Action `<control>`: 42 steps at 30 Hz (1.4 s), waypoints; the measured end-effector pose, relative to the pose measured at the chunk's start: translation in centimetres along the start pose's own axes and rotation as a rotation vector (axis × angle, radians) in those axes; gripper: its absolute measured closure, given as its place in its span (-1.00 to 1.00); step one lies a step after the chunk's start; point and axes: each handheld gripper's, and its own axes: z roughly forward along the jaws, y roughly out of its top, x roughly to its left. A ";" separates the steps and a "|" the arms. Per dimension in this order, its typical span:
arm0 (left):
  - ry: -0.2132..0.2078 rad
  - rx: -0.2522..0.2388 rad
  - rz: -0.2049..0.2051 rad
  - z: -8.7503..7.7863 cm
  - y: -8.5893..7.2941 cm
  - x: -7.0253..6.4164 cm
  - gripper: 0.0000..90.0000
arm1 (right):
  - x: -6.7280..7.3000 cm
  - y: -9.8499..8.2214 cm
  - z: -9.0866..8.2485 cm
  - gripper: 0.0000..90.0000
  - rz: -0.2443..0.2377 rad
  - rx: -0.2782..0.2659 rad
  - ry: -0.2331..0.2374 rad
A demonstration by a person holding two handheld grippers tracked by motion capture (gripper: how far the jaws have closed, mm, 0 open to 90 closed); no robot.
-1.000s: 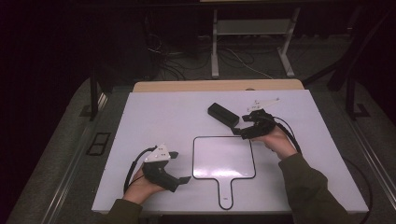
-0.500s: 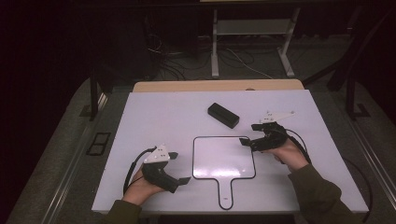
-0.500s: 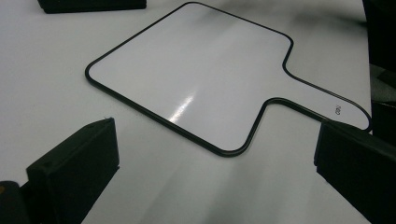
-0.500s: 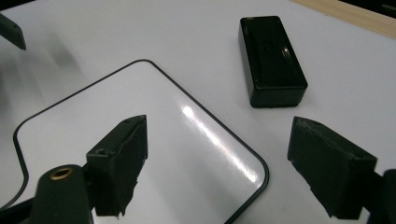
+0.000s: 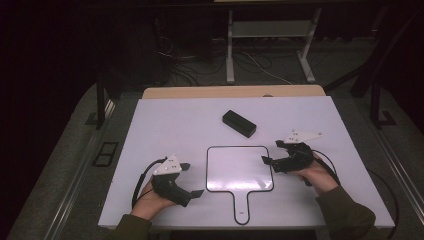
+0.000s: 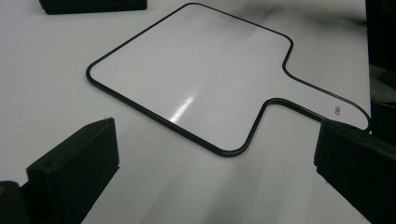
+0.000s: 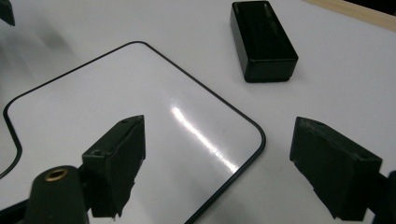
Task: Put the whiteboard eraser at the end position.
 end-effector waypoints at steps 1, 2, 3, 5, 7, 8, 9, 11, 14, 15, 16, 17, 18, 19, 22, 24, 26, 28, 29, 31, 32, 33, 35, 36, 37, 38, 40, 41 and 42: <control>-0.001 0.000 0.001 0.0 0.0 0.0 -1.00 | 0.0 -0.1 -0.1 -0.62 0.000 0.002 0.000; -0.001 0.000 0.000 0.0 0.0 0.0 -1.00 | 0.1 -0.4 -0.1 -0.63 -0.006 -0.002 -0.001; -0.001 0.000 0.002 0.0 0.0 0.0 -1.00 | 0.2 -0.5 -0.2 -0.65 -0.003 0.003 -0.003; -0.001 -0.001 0.001 0.0 0.0 0.0 -1.00 | 0.3 -0.8 -0.3 -0.66 -0.003 0.000 0.003; 0.000 -0.001 0.001 0.0 0.0 0.0 -1.00 | 0.4 -1.2 -0.5 -0.66 0.004 -0.006 0.005; 0.000 -0.001 0.001 -0.1 0.0 0.0 -1.00 | 0.5 -1.3 -0.6 -0.66 0.001 -0.009 0.008; 0.000 -0.001 0.002 -0.1 0.0 0.0 -1.00 | 0.5 -1.5 -0.7 -0.66 -0.001 -0.011 0.010; 0.000 0.000 0.002 -0.1 0.0 0.0 -1.00 | 0.7 -1.8 -0.9 -0.66 -0.004 -0.010 0.009; 0.001 0.000 -0.002 -0.1 0.0 0.0 -1.00 | 0.8 -2.4 -1.3 -0.66 0.002 -0.019 0.012; 0.001 0.000 -0.003 -0.1 0.0 0.0 -1.00 | 0.8 -2.6 -1.4 -0.66 0.001 -0.019 0.013; 0.002 0.000 -0.003 -0.1 0.0 0.0 -1.00 | 0.9 -2.7 -1.6 -0.66 0.000 -0.019 0.010; 0.003 0.000 0.001 -0.1 0.0 0.0 -1.00 | 0.9 -3.0 -1.7 -0.66 0.001 -0.018 0.009; 0.003 -0.001 -0.003 -0.1 0.0 0.0 -1.00 | 0.9 -3.1 -1.8 -0.66 0.000 -0.017 0.007; 0.003 -0.002 -0.003 -0.1 0.0 0.0 -1.00 | 0.9 -3.4 -2.0 -0.66 0.004 -0.021 0.006; 0.004 -0.004 -0.004 -0.2 0.0 0.0 -1.00 | 0.8 -4.0 -2.4 -0.66 0.013 -0.022 0.008; 0.003 0.000 0.000 -0.2 0.0 0.0 -1.00 | 0.9 -4.5 -2.8 -0.66 0.015 -0.022 0.004; 0.003 0.002 0.002 -0.2 0.0 0.0 -1.00 | 0.9 -4.8 -3.1 -0.66 0.022 -0.022 0.001; 0.004 0.003 0.004 -0.2 0.0 0.0 -1.00 | 0.9 -5.2 -3.5 -0.66 0.030 -0.024 -0.002; 0.004 0.003 0.004 -0.2 0.0 0.0 -1.00 | 0.9 -5.3 -3.6 -0.66 0.030 -0.025 -0.004; 0.005 0.004 0.005 -0.2 0.0 0.0 -1.00 | 1.0 -5.7 -3.9 -0.66 0.029 -0.033 -0.005; 0.004 0.005 0.006 -0.2 0.0 0.0 -1.00 | 1.1 -5.8 -4.1 -0.66 0.029 -0.033 -0.004; 0.005 0.004 0.004 -0.2 0.0 0.0 -1.00 | 1.1 -6.0 -4.2 -0.66 0.029 -0.033 -0.003; 0.005 0.006 0.004 -0.2 0.0 0.0 -1.00 | 1.2 -6.3 -4.4 -0.66 0.022 -0.027 -0.009; 0.004 0.006 0.004 -0.1 0.0 0.0 -1.00 | 1.3 -6.4 -4.4 -0.66 0.021 -0.026 -0.010; 0.004 0.005 0.004 -0.1 0.0 0.0 -1.00 | 1.3 -6.5 -4.5 -0.66 0.023 -0.023 -0.013; 0.004 0.005 0.002 -0.1 0.0 -0.1 -1.00 | 1.3 -6.7 -4.6 -0.66 0.016 -0.024 -0.016; 0.004 0.006 0.003 -0.1 0.0 -0.1 -1.00 | 1.2 -6.8 -4.9 -0.66 0.017 -0.027 -0.018; 0.005 0.006 0.003 -0.1 0.0 -0.1 -1.00 | 1.2 -6.9 -5.0 -0.66 0.020 -0.030 -0.023; 0.005 0.007 0.004 -0.1 0.0 -0.1 -1.00 | 1.2 -7.0 -5.1 -0.66 0.024 -0.033 -0.028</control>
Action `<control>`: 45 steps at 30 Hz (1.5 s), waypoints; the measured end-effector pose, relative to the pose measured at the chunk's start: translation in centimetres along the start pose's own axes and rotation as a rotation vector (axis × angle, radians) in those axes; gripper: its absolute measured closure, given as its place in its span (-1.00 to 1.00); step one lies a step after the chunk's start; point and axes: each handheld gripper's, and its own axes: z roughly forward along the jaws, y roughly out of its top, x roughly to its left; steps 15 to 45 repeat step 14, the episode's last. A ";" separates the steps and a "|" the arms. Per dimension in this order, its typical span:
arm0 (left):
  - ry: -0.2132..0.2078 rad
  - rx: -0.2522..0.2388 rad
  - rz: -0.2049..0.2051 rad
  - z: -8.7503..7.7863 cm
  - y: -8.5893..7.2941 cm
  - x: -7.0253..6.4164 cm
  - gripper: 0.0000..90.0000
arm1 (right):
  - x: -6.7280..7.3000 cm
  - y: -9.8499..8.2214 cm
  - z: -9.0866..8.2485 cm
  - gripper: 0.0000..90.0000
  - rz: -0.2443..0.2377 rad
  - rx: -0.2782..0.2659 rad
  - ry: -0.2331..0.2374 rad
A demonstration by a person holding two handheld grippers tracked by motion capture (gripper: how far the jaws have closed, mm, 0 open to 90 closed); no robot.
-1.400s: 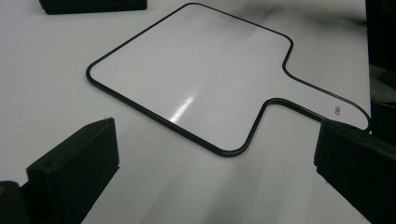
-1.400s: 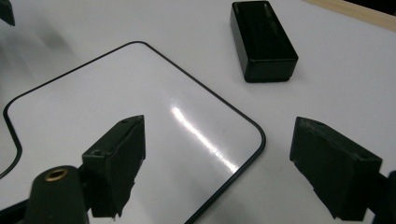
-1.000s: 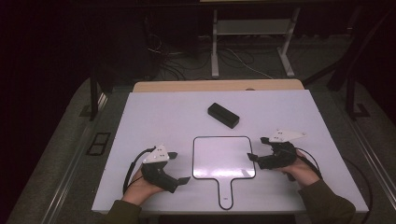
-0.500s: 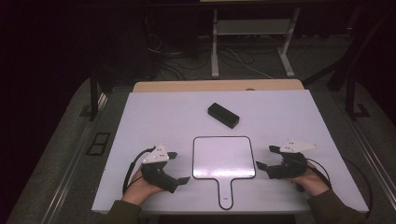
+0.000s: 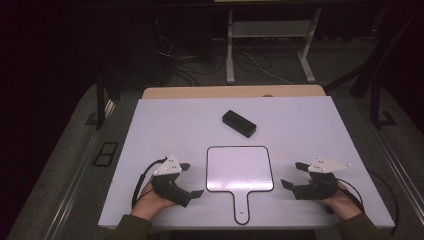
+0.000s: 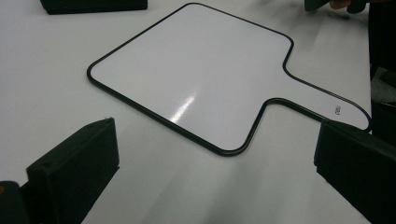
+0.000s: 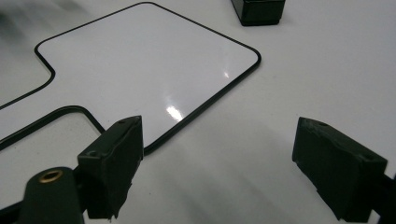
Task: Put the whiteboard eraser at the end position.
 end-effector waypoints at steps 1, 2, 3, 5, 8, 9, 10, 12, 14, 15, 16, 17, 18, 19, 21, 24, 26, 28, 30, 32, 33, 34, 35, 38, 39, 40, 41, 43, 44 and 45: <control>0.000 -0.001 0.000 0.0 0.0 0.0 -1.00 | -0.1 -0.1 -0.1 -0.66 0.002 0.001 0.002; 0.000 0.000 0.000 0.0 0.0 0.0 -1.00 | -0.1 -0.2 -0.2 -0.66 0.004 0.000 -0.001; 0.000 0.000 -0.001 0.0 0.0 0.0 -1.00 | -0.2 -0.3 -0.3 -0.66 0.010 -0.001 -0.002; 0.000 0.000 -0.002 0.0 0.0 0.0 -1.00 | -0.2 -0.5 -0.4 -0.66 0.017 0.000 0.000; 0.001 0.001 -0.003 0.1 0.0 0.0 -1.00 | -0.3 -0.6 -0.5 -0.66 0.017 0.004 -0.001; 0.001 0.001 -0.003 0.1 0.0 0.0 -1.00 | -0.3 -0.7 -0.5 -0.66 0.015 0.004 -0.002; 0.001 0.002 -0.002 0.1 0.0 0.0 -1.00 | -0.3 -0.7 -0.5 -0.66 0.015 0.005 -0.003; 0.000 0.003 -0.002 0.1 0.0 0.0 -1.00 | -0.4 -0.7 -0.5 -0.66 0.015 0.004 -0.004; 0.001 0.004 -0.001 0.1 0.0 0.0 -1.00 | -0.4 -0.6 -0.5 -0.66 0.012 0.003 -0.004; 0.001 0.004 -0.001 0.1 0.0 0.0 -1.00 | -0.4 -0.6 -0.5 -0.66 0.012 0.003 -0.004; 0.001 0.004 -0.001 0.1 0.0 0.0 -1.00 | -0.4 -0.6 -0.5 -0.66 0.012 0.003 -0.004; 0.001 0.004 -0.001 0.1 0.0 0.0 -1.00 | -0.4 -0.6 -0.5 -0.66 0.012 0.003 -0.004; 0.001 0.004 -0.001 0.1 0.0 0.0 -1.00 | -0.4 -0.6 -0.5 -0.66 0.012 0.003 -0.004; 0.001 0.004 -0.001 0.1 0.0 0.0 -1.00 | -0.4 -0.6 -0.5 -0.66 0.012 0.003 -0.004; 0.001 0.004 -0.001 0.1 0.0 0.0 -1.00 | -0.4 -0.6 -0.5 -0.66 0.012 0.003 -0.004; 0.001 0.004 -0.001 0.1 0.0 0.0 -1.00 | -0.4 -0.6 -0.5 -0.66 0.012 0.003 -0.004; 0.001 0.004 -0.001 0.1 0.0 0.0 -1.00 | -0.4 -0.6 -0.5 -0.66 0.012 0.003 -0.004; 0.001 0.004 -0.001 0.1 0.0 0.0 -1.00 | -0.4 -0.6 -0.5 -0.66 0.012 0.003 -0.004; 0.001 0.004 -0.001 0.1 0.0 0.0 -1.00 | -0.4 -0.6 -0.5 -0.66 0.012 0.003 -0.004; 0.001 0.004 -0.001 0.1 0.0 0.0 -1.00 | -0.4 -0.6 -0.5 -0.66 0.012 0.003 -0.004; 0.001 0.004 -0.001 0.1 0.0 0.0 -1.00 | -0.4 -0.6 -0.5 -0.66 0.012 0.003 -0.004; 0.001 0.004 -0.001 0.1 0.0 0.0 -1.00 | -0.4 -0.6 -0.5 -0.66 0.012 0.003 -0.004; 0.001 0.004 -0.001 0.1 0.0 0.0 -1.00 | -0.4 -0.6 -0.5 -0.66 0.012 0.003 -0.004; 0.001 0.004 -0.001 0.1 0.0 0.0 -1.00 | -0.4 -0.6 -0.5 -0.66 0.012 0.003 -0.004; 0.001 0.004 -0.001 0.1 0.0 0.0 -1.00 | -0.4 -0.6 -0.5 -0.66 0.012 0.003 -0.004; 0.001 0.004 -0.001 0.1 0.0 0.0 -1.00 | -0.4 -0.6 -0.5 -0.66 0.012 0.003 -0.004; 0.001 0.004 -0.001 0.1 0.0 0.0 -1.00 | -0.4 -0.6 -0.5 -0.66 0.012 0.003 -0.004; 0.001 0.004 -0.001 0.1 0.0 0.0 -1.00 | -0.4 -0.6 -0.5 -0.66 0.012 0.003 -0.004; 0.001 0.004 -0.001 0.1 0.0 0.0 -1.00 | -0.4 -0.6 -0.5 -0.66 0.012 0.003 -0.004; 0.001 0.004 -0.001 0.1 0.0 0.0 -1.00 | -0.4 -0.6 -0.5 -0.66 0.012 0.003 -0.004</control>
